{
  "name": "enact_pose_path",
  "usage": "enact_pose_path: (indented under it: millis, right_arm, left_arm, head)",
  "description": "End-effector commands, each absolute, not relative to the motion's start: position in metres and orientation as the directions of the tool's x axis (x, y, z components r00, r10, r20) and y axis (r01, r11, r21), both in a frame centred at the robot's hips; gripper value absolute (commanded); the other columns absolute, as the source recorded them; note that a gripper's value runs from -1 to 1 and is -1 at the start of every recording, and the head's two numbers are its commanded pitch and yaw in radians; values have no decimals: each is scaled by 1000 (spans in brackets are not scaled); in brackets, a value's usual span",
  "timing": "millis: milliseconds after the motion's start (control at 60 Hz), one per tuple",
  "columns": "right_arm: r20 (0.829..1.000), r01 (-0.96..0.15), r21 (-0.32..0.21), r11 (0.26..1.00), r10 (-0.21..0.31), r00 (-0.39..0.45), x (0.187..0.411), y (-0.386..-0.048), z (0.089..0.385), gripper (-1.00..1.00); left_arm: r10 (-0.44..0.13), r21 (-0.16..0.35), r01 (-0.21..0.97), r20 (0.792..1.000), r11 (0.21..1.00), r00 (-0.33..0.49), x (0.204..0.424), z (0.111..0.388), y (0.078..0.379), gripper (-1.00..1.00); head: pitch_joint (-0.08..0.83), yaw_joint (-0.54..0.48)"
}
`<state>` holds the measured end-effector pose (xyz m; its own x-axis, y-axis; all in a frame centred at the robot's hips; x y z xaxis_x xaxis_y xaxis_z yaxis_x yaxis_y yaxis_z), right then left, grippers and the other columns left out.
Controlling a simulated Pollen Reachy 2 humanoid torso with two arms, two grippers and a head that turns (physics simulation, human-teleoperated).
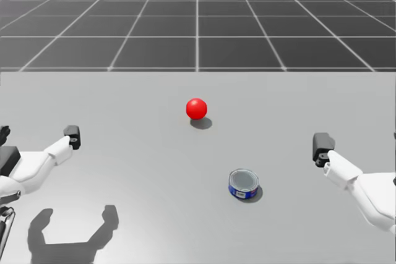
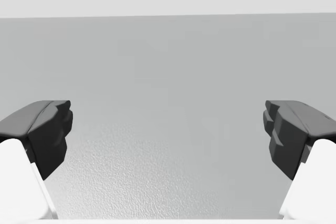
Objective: Watch the red light. When it turns green, pick up the object.
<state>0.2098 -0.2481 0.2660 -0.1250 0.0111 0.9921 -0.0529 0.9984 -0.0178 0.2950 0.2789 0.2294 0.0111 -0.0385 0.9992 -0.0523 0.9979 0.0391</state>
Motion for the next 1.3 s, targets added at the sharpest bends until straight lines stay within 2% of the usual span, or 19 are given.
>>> enact_pose_path:
  millis: [17,1300]
  right_arm:
    - [992,-54,-9,998,2,-123,210,-247,265,-1000]
    - [992,-58,-21,998,14,-128,209,-246,265,-1000]
  left_arm:
    - [-39,39,-52,999,998,11,295,229,279,-1000]
    - [-39,39,-52,999,998,11,295,229,279,-1000]
  head:
    - [461,-5]
    - [436,-4]
